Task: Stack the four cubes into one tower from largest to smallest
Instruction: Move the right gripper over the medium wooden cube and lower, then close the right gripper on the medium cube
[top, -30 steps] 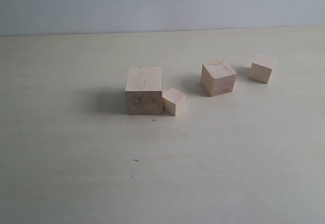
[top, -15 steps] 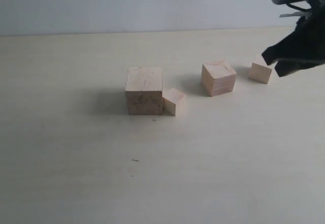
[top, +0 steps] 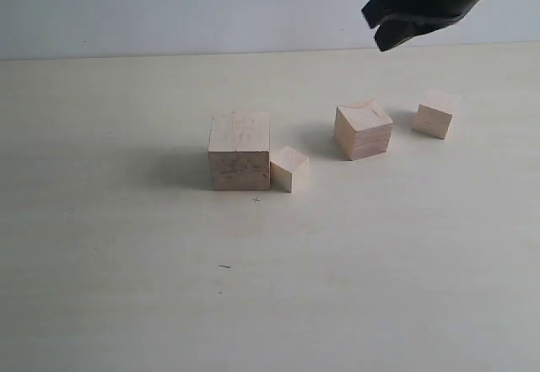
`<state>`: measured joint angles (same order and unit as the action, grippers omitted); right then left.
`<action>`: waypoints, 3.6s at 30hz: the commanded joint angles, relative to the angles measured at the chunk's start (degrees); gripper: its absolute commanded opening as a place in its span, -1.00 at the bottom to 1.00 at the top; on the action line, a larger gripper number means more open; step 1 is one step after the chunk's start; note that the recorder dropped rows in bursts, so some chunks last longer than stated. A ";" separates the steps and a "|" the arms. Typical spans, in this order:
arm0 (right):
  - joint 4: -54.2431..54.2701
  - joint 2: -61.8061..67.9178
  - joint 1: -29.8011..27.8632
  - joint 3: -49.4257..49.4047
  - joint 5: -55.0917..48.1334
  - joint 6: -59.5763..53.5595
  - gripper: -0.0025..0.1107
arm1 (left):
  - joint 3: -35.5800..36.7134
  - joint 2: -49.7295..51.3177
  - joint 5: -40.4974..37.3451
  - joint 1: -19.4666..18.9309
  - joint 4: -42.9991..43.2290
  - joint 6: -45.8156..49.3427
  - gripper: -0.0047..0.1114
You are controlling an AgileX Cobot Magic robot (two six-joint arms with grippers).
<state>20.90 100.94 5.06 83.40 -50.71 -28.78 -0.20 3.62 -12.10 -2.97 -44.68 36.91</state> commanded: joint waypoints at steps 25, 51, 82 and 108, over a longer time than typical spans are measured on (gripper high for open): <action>-0.85 16.88 0.86 2.84 14.00 -1.10 0.34 | 0.20 1.76 -10.47 0.09 24.45 -1.20 -0.92; -8.08 21.05 0.98 2.84 17.69 -5.75 0.33 | 0.20 1.76 -10.47 0.09 24.45 -1.20 -0.92; -10.42 21.44 0.85 10.77 6.62 5.33 0.26 | 0.20 1.76 -10.47 0.09 24.45 -1.20 -0.92; -7.31 20.05 0.85 13.00 5.18 5.15 0.39 | 0.20 1.76 -10.47 0.09 24.45 -1.20 -0.92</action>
<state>13.21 121.06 6.00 96.16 -45.46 -23.10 0.13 5.19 -22.65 -2.97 -20.32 35.94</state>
